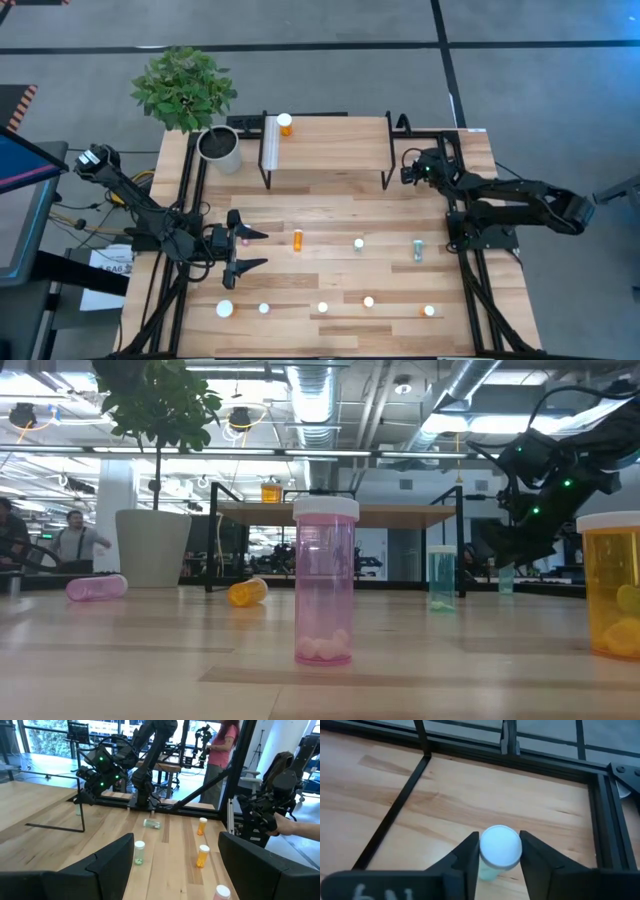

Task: Pick and place medicine bottles onto shelf by color
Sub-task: Put the top right green pill bottle on the shelf

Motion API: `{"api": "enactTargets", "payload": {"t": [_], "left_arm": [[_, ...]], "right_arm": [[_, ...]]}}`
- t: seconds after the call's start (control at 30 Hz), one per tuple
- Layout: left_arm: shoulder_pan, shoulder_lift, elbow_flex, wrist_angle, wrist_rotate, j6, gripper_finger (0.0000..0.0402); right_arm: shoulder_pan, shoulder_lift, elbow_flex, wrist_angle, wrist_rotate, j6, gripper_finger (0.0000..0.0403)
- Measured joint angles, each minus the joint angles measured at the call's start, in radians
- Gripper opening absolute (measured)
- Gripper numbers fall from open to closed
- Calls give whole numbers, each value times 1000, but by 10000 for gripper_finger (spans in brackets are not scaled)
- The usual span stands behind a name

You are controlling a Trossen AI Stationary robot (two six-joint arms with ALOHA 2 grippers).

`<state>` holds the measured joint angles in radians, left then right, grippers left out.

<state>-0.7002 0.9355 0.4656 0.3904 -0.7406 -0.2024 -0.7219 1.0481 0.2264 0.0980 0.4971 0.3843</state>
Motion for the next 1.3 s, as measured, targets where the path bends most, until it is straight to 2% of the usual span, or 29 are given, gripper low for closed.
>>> {"api": "enactTargets", "payload": {"t": [0.13, 0.33, 0.5, 0.73, 1.0, 1.3], "left_arm": [[0, 0, 0, 0, 0, 0, 277], [0, 0, 0, 0, 0, -1, 277], [0, 0, 0, 2, 0, -11, 277], [0, 0, 0, 3, 0, -16, 277], [0, 0, 0, 4, 0, -18, 277], [0, 0, 0, 4, 0, -19, 277]], "right_arm": [[0, -3, 0, 0, -1, 0, 122], [2, -43, 0, -2, -4, 0, 141], [4, -124, 0, -20, -29, 0, 148], [36, -267, 19, -100, -30, -1, 135], [102, -370, 191, -287, -29, -20, 140], [179, -364, 430, -342, -25, -56, 138]]}}
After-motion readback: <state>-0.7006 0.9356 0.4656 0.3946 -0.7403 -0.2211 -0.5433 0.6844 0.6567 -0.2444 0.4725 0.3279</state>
